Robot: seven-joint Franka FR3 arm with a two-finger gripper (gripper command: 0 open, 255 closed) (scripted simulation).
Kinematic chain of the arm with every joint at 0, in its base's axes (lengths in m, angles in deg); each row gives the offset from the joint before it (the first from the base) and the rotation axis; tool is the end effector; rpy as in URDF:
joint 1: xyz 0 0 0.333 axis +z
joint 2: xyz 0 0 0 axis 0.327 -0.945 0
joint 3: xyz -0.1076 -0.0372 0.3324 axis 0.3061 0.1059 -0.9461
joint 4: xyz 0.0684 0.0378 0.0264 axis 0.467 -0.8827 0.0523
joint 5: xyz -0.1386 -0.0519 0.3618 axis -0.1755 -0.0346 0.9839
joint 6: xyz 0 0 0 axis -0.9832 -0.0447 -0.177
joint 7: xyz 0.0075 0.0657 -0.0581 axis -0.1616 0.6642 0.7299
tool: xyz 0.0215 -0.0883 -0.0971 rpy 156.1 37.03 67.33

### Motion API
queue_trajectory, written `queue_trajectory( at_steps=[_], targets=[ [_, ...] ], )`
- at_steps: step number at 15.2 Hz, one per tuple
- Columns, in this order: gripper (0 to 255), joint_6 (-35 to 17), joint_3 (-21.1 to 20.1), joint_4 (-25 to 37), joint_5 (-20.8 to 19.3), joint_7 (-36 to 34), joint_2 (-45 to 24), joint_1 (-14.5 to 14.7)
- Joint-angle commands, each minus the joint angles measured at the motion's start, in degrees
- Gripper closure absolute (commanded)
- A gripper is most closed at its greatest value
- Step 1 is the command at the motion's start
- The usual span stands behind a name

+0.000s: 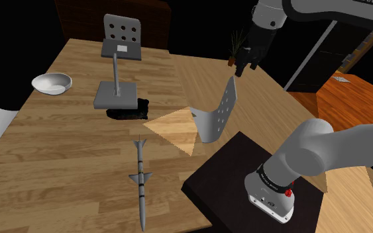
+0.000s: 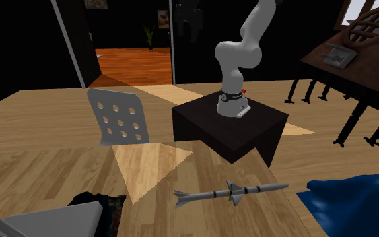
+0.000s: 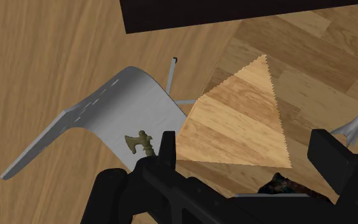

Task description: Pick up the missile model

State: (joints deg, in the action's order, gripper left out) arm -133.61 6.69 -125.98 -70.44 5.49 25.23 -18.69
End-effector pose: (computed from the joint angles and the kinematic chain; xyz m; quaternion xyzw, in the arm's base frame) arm 0.2841 0.0057 0.5876 0.9966 -0.0475 -0.0005 0.0670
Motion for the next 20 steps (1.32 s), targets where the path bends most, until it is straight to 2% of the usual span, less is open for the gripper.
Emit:
queue_trajectory(
  at_steps=[1,10,20],
  targets=[
    [0,0.0,0.0,0.0,0.0,0.0,0.0,0.0],
    [0,-13.8,-8.4,-8.7,3.9,-7.7,-4.5,4.0],
    [0,-30.3,-18.9,-11.7,4.7,-17.7,-17.7,6.8]
  ],
)
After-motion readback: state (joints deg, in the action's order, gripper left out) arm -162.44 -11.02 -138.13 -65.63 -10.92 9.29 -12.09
